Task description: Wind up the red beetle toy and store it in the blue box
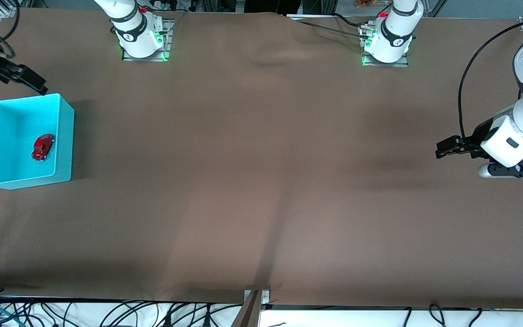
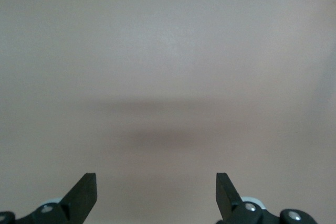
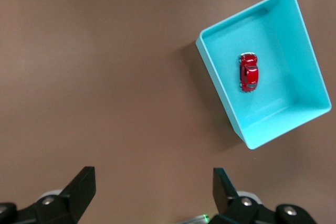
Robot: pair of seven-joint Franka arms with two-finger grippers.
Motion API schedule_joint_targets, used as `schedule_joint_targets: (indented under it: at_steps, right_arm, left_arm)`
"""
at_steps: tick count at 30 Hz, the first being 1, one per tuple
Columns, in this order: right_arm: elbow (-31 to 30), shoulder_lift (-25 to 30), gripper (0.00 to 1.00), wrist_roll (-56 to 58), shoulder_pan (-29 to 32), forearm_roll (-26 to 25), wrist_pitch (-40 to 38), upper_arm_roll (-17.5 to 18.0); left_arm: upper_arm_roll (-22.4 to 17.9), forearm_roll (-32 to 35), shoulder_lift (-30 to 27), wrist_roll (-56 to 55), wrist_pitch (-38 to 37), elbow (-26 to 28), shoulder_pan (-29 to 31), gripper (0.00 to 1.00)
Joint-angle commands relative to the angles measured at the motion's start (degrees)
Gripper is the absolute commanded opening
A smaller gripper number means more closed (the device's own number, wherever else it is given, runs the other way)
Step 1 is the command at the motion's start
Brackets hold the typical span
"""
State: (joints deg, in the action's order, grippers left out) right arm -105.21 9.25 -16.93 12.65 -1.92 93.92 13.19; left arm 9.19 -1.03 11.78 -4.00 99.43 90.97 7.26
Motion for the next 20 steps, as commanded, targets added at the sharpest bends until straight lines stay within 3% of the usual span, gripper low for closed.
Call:
schedule_joint_targets:
  at_steps: [1,8,20]
  right_arm:
    - [1.85,-0.72,0.99,1.37,0.18,1.3,-2.07,-0.01]
    - [2.37,-1.33,0.98,9.01,0.18,1.3,-4.89,0.17]
    - [7.3,-4.41,0.99,11.22,0.18,1.22,-9.46,0.17]
  left_arm:
    - [-0.05,-1.43,0.7,1.63,-0.38,-1.59,0.47,1.0]
    - [0.03,-1.52,0.7,1.54,-0.38,-1.59,0.39,1.0]
    - [-0.05,-1.43,0.7,1.54,-0.29,-1.59,0.39,1.0]
